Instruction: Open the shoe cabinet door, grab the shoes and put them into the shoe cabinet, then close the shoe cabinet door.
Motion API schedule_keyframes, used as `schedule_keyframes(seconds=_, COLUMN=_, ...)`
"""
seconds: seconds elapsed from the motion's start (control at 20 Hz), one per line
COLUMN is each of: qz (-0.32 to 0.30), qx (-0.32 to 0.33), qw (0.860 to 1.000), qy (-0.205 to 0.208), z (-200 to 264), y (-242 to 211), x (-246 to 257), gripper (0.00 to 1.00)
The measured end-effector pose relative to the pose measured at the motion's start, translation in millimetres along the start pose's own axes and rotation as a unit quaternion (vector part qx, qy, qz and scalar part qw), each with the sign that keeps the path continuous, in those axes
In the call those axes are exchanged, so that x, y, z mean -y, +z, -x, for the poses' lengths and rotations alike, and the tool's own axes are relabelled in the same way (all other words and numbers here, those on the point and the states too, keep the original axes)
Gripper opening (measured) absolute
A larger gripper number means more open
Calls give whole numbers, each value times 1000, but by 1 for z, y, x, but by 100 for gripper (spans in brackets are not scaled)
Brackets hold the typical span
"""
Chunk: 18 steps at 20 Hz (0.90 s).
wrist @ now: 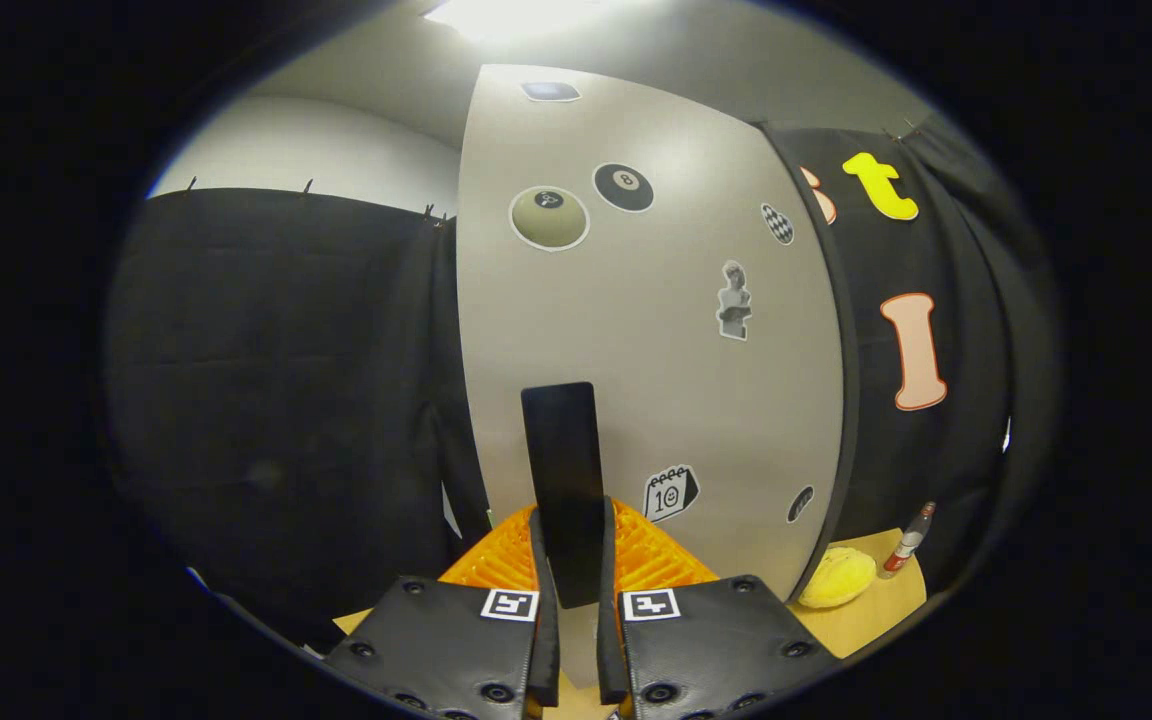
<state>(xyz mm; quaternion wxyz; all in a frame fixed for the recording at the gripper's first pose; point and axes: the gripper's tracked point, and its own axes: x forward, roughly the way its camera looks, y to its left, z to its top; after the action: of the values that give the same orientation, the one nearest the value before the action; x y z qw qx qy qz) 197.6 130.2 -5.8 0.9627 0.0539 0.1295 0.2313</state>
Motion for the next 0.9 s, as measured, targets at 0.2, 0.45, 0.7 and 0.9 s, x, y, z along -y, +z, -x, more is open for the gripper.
schedule_keyframes(seconds=0.2, qz=-7, qx=-3, qw=1000, qy=-15, z=11, y=0, x=7, gripper=17)
schedule_keyframes(seconds=0.45, qz=15, qx=-1, qw=999, qy=-41, z=23, y=1, x=19, gripper=16)
schedule_keyframes(seconds=0.7, qz=-3, qx=2, qw=999, qy=-51, z=41, y=4, x=34, gripper=15)
schedule_keyframes(seconds=0.9, qz=-9, qx=3, qw=998, qy=-64, z=57, y=6, x=48, gripper=15)
